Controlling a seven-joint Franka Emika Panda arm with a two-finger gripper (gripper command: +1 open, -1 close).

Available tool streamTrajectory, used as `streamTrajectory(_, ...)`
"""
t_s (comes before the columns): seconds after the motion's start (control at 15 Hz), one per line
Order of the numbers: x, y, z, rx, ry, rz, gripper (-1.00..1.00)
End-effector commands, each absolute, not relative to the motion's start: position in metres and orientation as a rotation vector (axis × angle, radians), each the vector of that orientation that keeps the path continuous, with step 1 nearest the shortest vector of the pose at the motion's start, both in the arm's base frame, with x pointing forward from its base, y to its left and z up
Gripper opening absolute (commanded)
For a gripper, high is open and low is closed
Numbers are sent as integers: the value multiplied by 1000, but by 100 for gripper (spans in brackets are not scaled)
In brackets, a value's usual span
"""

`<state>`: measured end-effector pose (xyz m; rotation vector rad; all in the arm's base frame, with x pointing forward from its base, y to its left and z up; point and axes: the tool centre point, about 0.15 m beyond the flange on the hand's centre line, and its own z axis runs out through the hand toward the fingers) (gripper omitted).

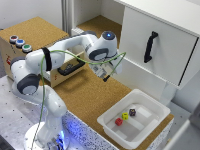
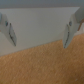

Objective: Close the drawer

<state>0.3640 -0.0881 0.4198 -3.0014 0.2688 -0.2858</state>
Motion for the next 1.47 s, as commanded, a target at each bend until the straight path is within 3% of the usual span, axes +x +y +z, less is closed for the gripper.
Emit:
streamTrajectory(0.0, 351, 10, 358, -3139, 204, -223, 100)
streamTrajectory(0.2, 347, 41, 335, -3188, 111, -148, 100)
streamTrajectory(0.6, 337, 93, 332, -3130, 82, -127, 100)
streamTrajectory(1.07, 307, 155, 400, -3081, 75, -384, 100)
streamTrajectory(1.4, 314, 171, 356, -3056, 99, -262, 100)
